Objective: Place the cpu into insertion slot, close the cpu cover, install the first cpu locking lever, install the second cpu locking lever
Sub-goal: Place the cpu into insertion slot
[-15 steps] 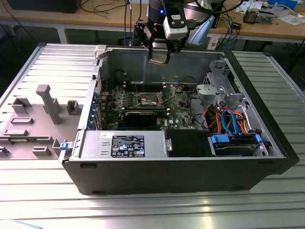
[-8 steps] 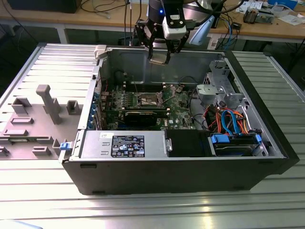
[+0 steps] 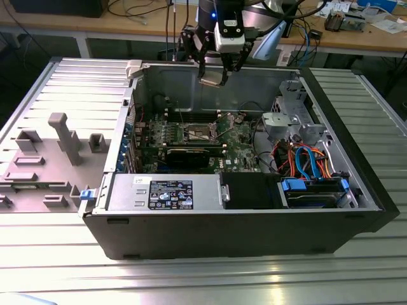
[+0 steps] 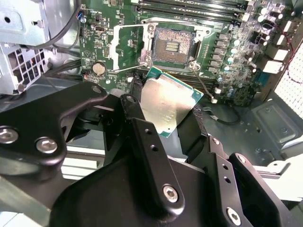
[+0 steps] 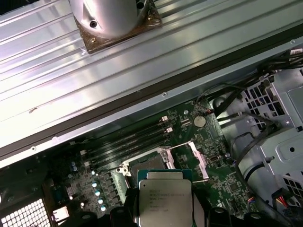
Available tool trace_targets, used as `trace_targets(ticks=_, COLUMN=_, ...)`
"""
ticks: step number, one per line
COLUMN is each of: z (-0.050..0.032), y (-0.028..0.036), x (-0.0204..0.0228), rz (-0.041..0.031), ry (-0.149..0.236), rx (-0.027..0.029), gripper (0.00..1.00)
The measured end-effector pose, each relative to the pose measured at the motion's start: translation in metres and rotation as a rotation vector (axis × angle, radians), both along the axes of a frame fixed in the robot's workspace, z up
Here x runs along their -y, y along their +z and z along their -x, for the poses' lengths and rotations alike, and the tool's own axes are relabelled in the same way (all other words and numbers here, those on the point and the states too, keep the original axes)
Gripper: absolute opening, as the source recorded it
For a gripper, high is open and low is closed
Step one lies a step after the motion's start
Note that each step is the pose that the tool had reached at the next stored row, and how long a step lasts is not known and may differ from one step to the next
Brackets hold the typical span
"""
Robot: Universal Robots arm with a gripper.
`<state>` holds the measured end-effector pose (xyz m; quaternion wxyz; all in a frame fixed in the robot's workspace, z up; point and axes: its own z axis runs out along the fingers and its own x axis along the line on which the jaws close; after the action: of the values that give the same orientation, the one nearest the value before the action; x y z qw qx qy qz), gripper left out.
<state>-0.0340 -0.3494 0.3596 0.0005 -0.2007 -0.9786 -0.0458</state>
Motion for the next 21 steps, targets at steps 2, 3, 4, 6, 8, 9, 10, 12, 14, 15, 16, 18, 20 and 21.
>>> trace_targets(ticks=2, z=0.0000, y=0.0000, x=0.0000, rz=0.0000, ry=-0.014, rx=0.0000, gripper=0.55)
trace_targets(ticks=3, z=0.0000, y=0.0000, x=0.0000, rz=-0.0001, ry=-0.025, rx=0.0000, gripper=0.55)
trace_targets(ticks=4, z=0.0000, y=-0.0001, x=0.0000, rz=-0.0001, ry=-0.035, rx=0.0000, gripper=0.55)
trace_targets(ticks=6, z=0.0000, y=-0.0001, x=0.0000, rz=0.0001, ry=-0.056, rx=0.0000, gripper=0.55)
trace_targets(ticks=8, z=0.0000, y=-0.0001, x=0.0000, rz=0.0000, ry=-0.079, rx=-0.0001, gripper=0.55)
trace_targets(ticks=9, z=0.0000, y=-0.0001, x=0.0000, rz=0.0001, ry=-0.088, rx=0.0000, gripper=0.55)
trace_targets(ticks=10, z=0.0000, y=-0.0001, x=0.0000, rz=0.0001, ry=-0.098, rx=-0.0001, gripper=0.55)
trace_targets(ticks=12, z=0.0000, y=-0.0002, x=0.0000, rz=0.0000, ry=-0.114, rx=0.0000, gripper=0.55)
trace_targets(ticks=14, z=0.0000, y=-0.0002, x=0.0000, rz=0.0000, ry=-0.119, rx=-0.0001, gripper=0.55)
trace_targets(ticks=15, z=0.0000, y=-0.0002, x=0.0000, rz=0.0000, ry=-0.119, rx=0.0000, gripper=0.55)
trace_targets(ticks=16, z=0.0000, y=-0.0002, x=0.0000, rz=0.0000, ry=-0.119, rx=0.0000, gripper=0.55)
trace_targets(ticks=18, z=0.0000, y=-0.0002, x=0.0000, rz=0.0000, ry=-0.119, rx=0.0000, gripper=0.55)
trace_targets(ticks=20, z=0.0000, y=-0.0002, x=0.0000, rz=0.0000, ry=-0.119, rx=0.0000, gripper=0.55)
trace_targets(ticks=21, z=0.0000, y=-0.0002, x=0.0000, rz=0.0000, ry=-0.119, rx=0.0000, gripper=0.55)
